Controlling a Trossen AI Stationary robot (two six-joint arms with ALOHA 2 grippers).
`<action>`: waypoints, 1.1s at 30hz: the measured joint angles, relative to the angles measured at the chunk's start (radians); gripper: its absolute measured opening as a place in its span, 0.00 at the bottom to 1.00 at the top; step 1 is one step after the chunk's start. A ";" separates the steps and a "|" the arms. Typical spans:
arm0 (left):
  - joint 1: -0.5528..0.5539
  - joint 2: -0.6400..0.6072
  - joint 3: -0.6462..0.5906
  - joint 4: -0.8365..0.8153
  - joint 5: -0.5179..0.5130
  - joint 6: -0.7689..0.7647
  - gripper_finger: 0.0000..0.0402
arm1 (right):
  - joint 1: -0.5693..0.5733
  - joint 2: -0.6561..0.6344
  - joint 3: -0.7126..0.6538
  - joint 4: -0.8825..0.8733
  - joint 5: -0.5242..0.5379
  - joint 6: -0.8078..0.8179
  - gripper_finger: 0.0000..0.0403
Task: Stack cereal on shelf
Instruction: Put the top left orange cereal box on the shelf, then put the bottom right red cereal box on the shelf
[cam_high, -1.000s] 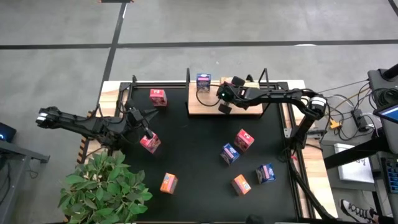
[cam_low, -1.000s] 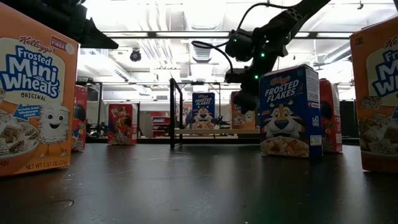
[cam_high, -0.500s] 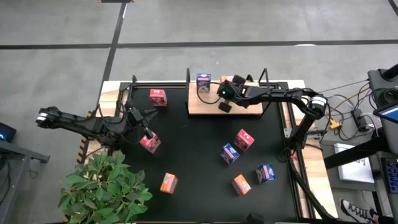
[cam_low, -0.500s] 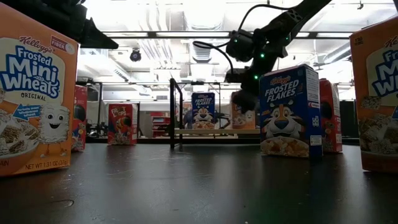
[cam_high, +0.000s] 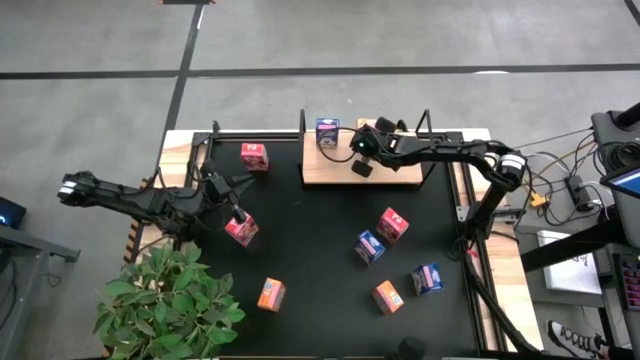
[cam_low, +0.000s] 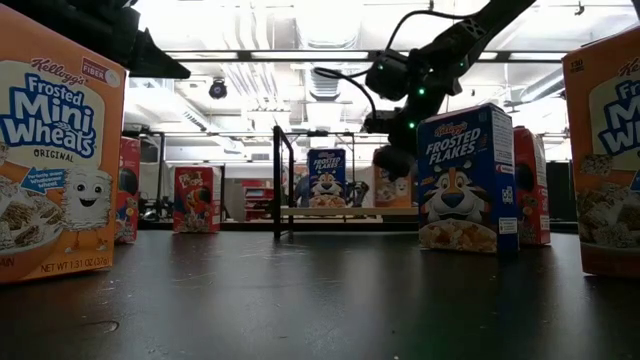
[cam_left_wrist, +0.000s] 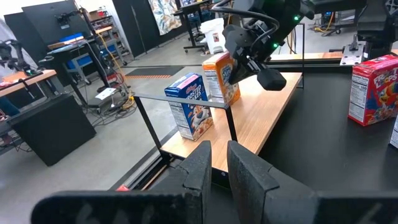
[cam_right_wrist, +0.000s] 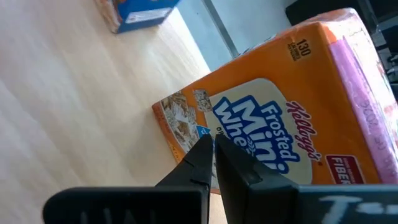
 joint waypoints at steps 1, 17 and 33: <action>0.000 0.000 0.000 0.000 0.000 0.000 0.09 | -0.003 0.000 0.000 0.000 0.000 0.000 0.02; 0.000 0.000 0.000 0.000 0.000 0.004 0.09 | 0.048 -0.037 0.027 -0.049 -0.027 0.041 0.02; 0.000 0.000 0.000 0.001 0.000 0.055 0.09 | 0.336 -0.298 0.211 -0.500 -0.530 0.614 0.05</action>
